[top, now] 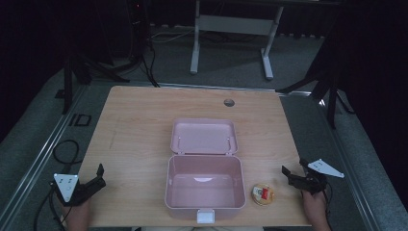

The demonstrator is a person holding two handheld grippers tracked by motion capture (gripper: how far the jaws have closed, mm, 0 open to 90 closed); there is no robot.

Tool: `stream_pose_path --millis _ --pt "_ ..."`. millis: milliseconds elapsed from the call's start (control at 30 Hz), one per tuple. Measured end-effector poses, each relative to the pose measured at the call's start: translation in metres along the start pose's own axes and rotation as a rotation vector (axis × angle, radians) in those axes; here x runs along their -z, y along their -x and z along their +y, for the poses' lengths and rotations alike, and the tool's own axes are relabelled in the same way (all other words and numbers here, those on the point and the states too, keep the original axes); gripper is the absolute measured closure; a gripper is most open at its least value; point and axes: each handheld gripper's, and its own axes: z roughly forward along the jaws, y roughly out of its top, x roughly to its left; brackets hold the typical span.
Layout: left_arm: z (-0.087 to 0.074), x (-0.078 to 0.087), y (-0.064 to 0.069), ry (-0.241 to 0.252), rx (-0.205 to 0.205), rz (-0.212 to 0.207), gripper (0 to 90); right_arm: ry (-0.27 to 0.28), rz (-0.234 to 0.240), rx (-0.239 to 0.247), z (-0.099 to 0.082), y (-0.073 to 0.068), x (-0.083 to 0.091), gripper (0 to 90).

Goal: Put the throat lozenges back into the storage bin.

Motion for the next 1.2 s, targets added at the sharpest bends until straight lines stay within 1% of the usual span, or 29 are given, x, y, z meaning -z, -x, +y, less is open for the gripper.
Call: stream_pose_path --millis 67,200,267,367,500,567,633,667,733,800,833,900,933,1000,1033,1100,1133,1200 --pt "0.000 0.000 0.000 -0.004 0.005 -0.009 0.3 -0.005 0.004 0.000 0.000 0.000 0.000 12.4" --pt "0.001 0.000 -0.001 -0.008 0.013 -0.008 0.3 -0.010 0.017 0.001 0.000 0.000 -0.001 13.4" --pt "0.001 0.000 -0.001 -0.011 0.021 -0.018 0.3 -0.014 0.011 0.004 0.000 0.000 -0.001 13.4" --pt "0.001 0.000 -0.001 -0.016 0.027 -0.021 0.3 -0.026 0.030 0.001 0.001 0.001 -0.002 13.4" --pt "0.001 0.000 -0.002 -0.019 0.029 -0.024 0.3 -0.059 0.121 -0.041 0.002 0.007 -0.005 13.4" --pt "0.001 0.000 -0.002 -0.018 0.030 -0.024 0.3 -0.100 0.144 -0.023 0.004 0.008 -0.006 13.4" --pt "0.001 0.000 -0.002 -0.019 0.031 -0.026 0.4 -0.121 0.187 -0.021 0.006 0.008 -0.007 13.4" --pt "0.001 -0.001 -0.002 -0.021 0.030 -0.025 0.3 -0.139 0.202 -0.010 0.008 0.007 -0.007 13.4" --pt "0.001 -0.001 -0.002 -0.025 0.037 -0.042 0.3 -0.180 0.206 0.053 0.012 0.004 -0.008 13.5" --pt "0.001 -0.001 -0.001 -0.028 0.036 -0.041 0.4 -0.241 0.242 0.105 0.015 0.002 -0.008 13.4" --pt "0.001 -0.001 -0.001 -0.029 0.037 -0.043 0.3 -0.255 0.248 0.130 0.016 0.001 -0.008 13.4" --pt "0.001 -0.001 -0.001 -0.030 0.037 -0.041 0.3 -0.298 0.270 0.167 0.019 0.000 -0.006 13.4" --pt "0.001 -0.001 -0.002 -0.028 0.039 -0.041 0.3 -0.309 0.277 0.181 0.020 0.000 -0.005 13.4" --pt "0.001 -0.001 -0.002 -0.029 0.041 -0.040 0.3 -0.349 0.297 0.219 0.023 -0.001 -0.003 13.4" --pt "0.001 -0.001 -0.002 -0.029 0.042 -0.041 0.4 -0.373 0.306 0.242 0.025 -0.001 -0.002 13.4" --pt "0.001 -0.001 -0.002 -0.029 0.042 -0.042 0.3 -0.427 0.334 0.270 0.027 -0.004 -0.001 13.4" --pt "0.001 -0.001 -0.002 -0.029 0.043 -0.045 0.3 -0.455 0.347 0.299 0.029 -0.005 -0.001 13.4" --pt "0.001 -0.001 -0.002 -0.025 0.041 -0.046 0.4 -0.499 0.351 0.335 0.031 -0.008 0.000 13.4"
